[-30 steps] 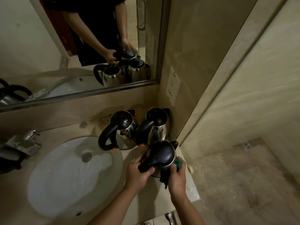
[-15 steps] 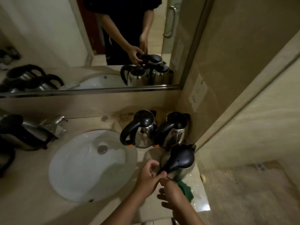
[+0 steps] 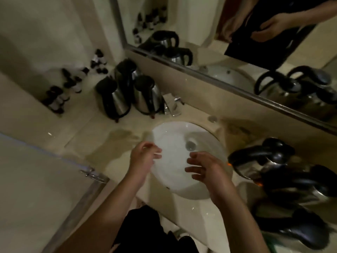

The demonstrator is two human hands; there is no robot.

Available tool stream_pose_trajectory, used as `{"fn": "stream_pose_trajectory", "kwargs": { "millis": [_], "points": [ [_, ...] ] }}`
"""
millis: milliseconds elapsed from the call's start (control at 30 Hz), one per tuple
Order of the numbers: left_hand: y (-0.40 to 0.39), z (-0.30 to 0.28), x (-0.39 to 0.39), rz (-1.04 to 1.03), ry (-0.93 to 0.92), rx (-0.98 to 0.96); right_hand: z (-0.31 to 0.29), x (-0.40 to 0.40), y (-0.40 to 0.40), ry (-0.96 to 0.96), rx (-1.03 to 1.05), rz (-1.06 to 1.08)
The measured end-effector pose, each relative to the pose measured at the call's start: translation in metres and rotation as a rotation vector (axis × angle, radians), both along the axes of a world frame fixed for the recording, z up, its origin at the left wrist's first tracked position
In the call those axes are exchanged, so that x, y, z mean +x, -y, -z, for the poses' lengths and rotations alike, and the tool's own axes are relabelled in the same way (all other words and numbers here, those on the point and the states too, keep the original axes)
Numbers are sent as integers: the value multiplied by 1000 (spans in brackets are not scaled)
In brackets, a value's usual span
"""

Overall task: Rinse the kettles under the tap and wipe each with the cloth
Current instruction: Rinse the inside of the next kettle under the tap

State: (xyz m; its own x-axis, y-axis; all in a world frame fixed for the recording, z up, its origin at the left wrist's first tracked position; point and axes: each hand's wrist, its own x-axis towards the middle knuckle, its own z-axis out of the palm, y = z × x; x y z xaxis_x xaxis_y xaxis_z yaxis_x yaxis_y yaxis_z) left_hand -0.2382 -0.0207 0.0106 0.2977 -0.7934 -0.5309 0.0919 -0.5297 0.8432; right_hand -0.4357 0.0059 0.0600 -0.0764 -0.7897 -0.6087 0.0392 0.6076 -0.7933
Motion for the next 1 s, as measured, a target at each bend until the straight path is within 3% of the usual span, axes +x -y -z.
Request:
{"fn": "stream_pose_trajectory", "kwargs": {
  "millis": [100, 200, 333, 400, 567, 767, 1000],
  "points": [
    [35, -2, 58, -163, 126, -59, -6, 39, 27, -26, -16, -63],
    [79, 9, 116, -290, 386, -59, -14, 71, 53, -58, -52, -95],
    [136, 45, 188, -208, 602, 112, -17, 107, 82, -111, -61, -105],
    [163, 71, 205, -153, 491, 120, -15, 119, 99, -122, -51, -89],
    [186, 79, 192, -248, 255, -8, -12, 140, 134, -172, -4, -47],
    [146, 94, 209, -177, -120, -155, -10, 152, 145, -155, 25, -27],
    [110, 85, 202, -149, -342, -197, -10, 166, 157, -145, -3, -19]
  ]
}}
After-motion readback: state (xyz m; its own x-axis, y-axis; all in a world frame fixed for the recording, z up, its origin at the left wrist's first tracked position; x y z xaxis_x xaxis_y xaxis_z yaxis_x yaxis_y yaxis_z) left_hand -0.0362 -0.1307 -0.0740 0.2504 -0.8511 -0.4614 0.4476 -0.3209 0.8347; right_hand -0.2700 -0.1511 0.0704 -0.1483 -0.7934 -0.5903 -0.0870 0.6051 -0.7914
